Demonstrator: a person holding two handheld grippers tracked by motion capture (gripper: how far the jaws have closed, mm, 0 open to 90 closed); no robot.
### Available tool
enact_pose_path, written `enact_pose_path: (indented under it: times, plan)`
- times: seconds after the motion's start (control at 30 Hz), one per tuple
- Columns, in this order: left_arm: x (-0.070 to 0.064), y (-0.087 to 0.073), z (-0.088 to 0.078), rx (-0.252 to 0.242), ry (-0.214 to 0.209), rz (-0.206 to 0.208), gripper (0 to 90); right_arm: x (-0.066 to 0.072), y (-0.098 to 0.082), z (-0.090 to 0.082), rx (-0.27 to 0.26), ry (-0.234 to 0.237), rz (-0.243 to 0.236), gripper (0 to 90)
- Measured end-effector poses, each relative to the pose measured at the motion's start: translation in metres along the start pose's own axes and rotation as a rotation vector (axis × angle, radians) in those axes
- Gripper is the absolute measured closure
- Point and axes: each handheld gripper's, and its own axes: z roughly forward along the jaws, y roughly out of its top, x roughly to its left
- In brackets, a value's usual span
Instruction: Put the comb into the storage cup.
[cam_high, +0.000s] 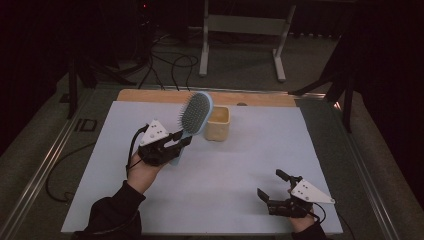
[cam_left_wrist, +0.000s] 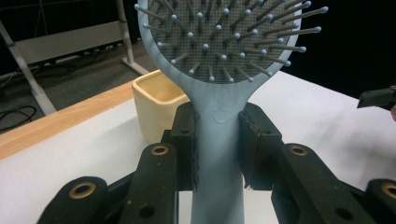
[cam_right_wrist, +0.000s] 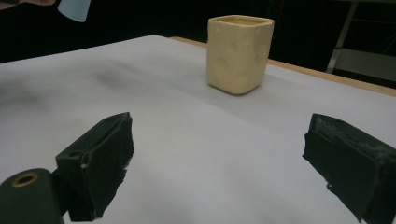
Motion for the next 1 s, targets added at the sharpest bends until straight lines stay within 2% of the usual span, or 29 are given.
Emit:
enact_pose_path:
  times: [0.67,1.0]
  plan:
    - [0.004,0.015,0.027,-0.005,-0.030,-0.005,70.3,0.000,0.000,0.000,0.000,0.004,0.001,8.0]
    - [0.006,0.024,0.040,-0.030,-0.036,-0.011,70.3,0.000,0.001,-0.001,-0.006,0.005,0.000,8.0]
